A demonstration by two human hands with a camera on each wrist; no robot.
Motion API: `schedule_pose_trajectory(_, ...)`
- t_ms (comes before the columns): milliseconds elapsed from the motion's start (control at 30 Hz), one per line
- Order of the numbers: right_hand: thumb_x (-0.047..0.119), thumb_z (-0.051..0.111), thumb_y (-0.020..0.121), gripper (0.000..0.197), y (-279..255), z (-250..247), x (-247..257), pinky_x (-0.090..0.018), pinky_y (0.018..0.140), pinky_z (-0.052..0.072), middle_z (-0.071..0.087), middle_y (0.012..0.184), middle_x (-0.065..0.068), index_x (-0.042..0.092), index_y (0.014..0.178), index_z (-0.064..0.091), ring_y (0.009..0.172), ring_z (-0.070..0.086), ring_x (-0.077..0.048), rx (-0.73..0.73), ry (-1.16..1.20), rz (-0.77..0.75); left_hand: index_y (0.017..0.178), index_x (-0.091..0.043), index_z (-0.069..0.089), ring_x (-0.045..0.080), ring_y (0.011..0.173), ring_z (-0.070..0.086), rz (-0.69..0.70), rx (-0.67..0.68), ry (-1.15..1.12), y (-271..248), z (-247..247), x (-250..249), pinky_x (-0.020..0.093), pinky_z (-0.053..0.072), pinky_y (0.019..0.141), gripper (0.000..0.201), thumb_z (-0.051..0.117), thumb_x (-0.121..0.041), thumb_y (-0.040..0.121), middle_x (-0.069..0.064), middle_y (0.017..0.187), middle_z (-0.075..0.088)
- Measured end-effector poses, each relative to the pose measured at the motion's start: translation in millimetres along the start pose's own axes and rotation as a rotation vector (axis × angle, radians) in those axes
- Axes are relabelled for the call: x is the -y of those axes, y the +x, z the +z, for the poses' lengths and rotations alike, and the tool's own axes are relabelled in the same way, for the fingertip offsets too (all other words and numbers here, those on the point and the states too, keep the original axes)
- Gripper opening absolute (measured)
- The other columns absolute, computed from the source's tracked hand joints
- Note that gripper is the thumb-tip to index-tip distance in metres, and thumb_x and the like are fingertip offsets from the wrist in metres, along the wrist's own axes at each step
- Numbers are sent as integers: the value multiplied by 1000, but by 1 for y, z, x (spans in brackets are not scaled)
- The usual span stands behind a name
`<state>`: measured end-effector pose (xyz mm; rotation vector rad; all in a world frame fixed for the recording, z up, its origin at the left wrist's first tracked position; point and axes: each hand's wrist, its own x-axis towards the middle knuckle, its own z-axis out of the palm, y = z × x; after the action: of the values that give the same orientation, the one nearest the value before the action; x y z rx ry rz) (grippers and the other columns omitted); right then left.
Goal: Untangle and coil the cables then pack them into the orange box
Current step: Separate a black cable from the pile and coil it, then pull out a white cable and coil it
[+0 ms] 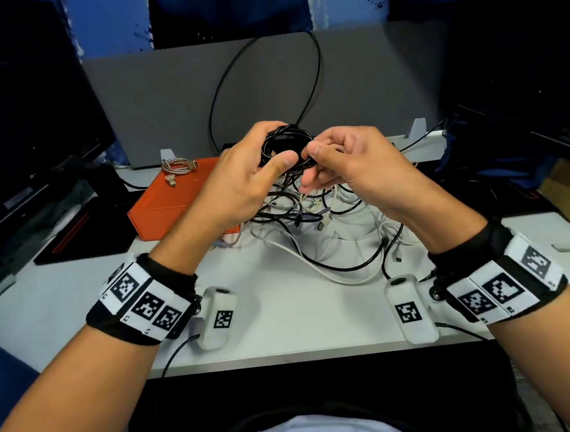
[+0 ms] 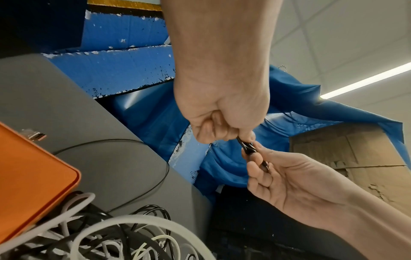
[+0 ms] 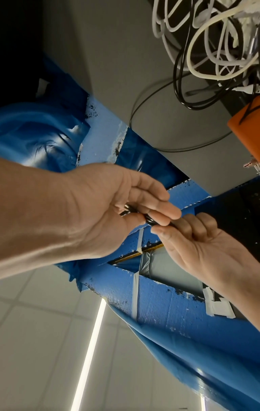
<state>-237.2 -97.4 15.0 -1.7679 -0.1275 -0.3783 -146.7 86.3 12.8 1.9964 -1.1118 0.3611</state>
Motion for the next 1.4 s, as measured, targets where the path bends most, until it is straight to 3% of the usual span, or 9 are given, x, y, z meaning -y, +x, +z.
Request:
schedule_pose_trajectory(200,18,58,106,13,2,2,-5,-28,77,61,78,82,-13,11,97,65,82,79,-24,-6,-87,63,135,-17,55,6,73,62,-202,244,-272,0,-1,6,24,48,69,33,45,-32,108,-7,85,66)
schedule_pose_trajectory(300,20,58,105,16,4,2,-9,-29,78,60,79,84,-12,17,91,63,82,79,-23,9,-87,75,126,-20,67,9,101,71,-227,198,-299,1,-2,4,28,56,86,29,50,-33,107,-2,113,75)
schedule_pose_trajectory(500,34,54,107,23,5,0,-17,-45,94,58,80,96,-8,12,103,61,89,78,-26,125,-107,152,119,-5,67,19,76,76,-338,52,-464,7,-3,13,31,61,75,26,69,-17,96,12,99,78)
schedule_pose_trajectory(733,57,53,99,33,-2,-20,-17,-39,93,56,74,107,8,31,116,66,89,76,-9,448,-664,209,93,-18,63,11,63,73,-502,-180,-307,56,-36,70,23,60,63,8,71,-17,96,3,89,71)
schedule_pose_trajectory(867,56,59,97,33,-12,-14,-14,-36,93,56,74,103,13,35,121,67,89,73,-3,665,-793,236,104,-11,60,17,61,66,-641,-172,-108,90,-50,126,31,57,60,23,77,-21,92,9,95,68)
schedule_pose_trajectory(1000,61,62,93,34,-12,-2,-19,-40,88,59,73,101,13,42,120,66,88,71,-7,761,-860,257,74,-16,55,23,82,56,-657,-56,229,108,-51,165,36,50,74,32,80,-30,87,11,87,62)
schedule_pose_trajectory(1100,65,64,90,36,-11,2,-24,-35,90,56,73,106,12,45,121,65,94,67,-7,799,-886,281,65,-18,48,22,74,53,-676,-59,343,115,-44,187,34,44,70,40,81,-29,86,6,75,56)
schedule_pose_trajectory(1267,68,64,88,39,-10,2,-26,-35,93,54,74,106,13,47,121,63,98,67,-8,809,-891,287,67,-18,56,27,80,66,-679,-6,466,120,-39,204,35,55,79,34,81,-29,86,17,93,73)
schedule_pose_trajectory(1400,62,69,88,39,-9,4,-26,-35,94,54,74,108,11,48,124,62,100,68,-13,830,-850,308,72,-18,58,25,75,60,-697,-5,467,121,-45,213,35,50,74,31,76,-35,90,13,90,70)
